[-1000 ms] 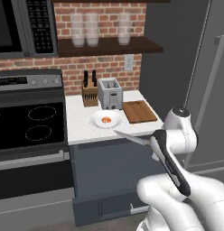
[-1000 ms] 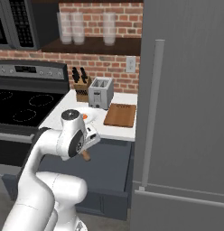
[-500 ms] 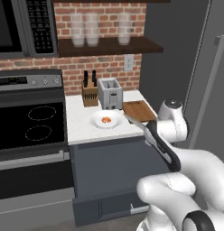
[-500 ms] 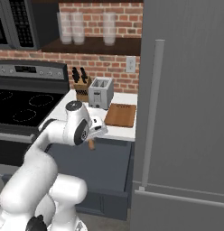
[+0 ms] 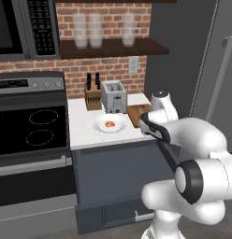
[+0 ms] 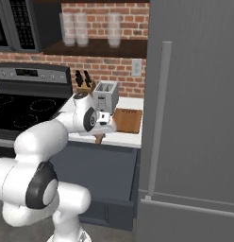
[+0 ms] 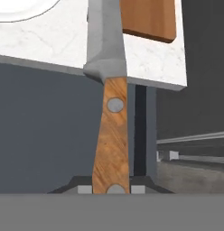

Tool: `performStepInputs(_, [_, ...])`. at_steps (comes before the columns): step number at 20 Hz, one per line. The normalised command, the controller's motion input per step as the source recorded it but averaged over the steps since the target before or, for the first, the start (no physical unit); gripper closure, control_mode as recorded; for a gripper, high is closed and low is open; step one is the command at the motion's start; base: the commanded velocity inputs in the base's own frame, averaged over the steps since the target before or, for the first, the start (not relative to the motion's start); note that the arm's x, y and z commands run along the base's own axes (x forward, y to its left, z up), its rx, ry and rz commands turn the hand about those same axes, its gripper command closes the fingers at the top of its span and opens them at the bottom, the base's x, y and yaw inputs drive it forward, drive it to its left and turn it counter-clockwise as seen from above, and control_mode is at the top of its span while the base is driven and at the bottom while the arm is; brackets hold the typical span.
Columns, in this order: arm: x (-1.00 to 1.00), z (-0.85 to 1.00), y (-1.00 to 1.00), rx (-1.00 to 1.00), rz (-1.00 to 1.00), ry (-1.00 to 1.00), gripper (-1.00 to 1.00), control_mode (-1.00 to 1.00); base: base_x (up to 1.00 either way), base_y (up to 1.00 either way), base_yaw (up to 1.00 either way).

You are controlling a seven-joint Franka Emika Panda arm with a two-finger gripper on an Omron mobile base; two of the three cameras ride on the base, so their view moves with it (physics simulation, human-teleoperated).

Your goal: Pick up the knife from the drawer and place it on the cutting board. Then place the meat from the plate to the cutting board.

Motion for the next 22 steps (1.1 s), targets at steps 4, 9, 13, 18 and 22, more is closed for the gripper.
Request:
performStepInputs(4, [0.73,-0.05,-0.04,0.08,-0.38,0.03,1.0,-1.0,0.0,0.0,0.0])
performStepInputs(9, [0.32,-0.21,-0.34,0.1,-0.09,0.0,1.0,-1.0,0.0,0.0,0.0])
performStepInputs(13, [0.47,-0.13,-0.26,0.09,-0.03,0.0,1.0,-1.0,0.0,0.0,0.0])
performStepInputs(18, [0.52,-0.22,-0.12,0.05,0.0,0.0,1.0,-1.0,0.0,0.0,0.0])
performStepInputs(22, [0.52,-0.27,0.0,0.0,0.0,0.0,1.0,-1.0,0.0,0.0,0.0])
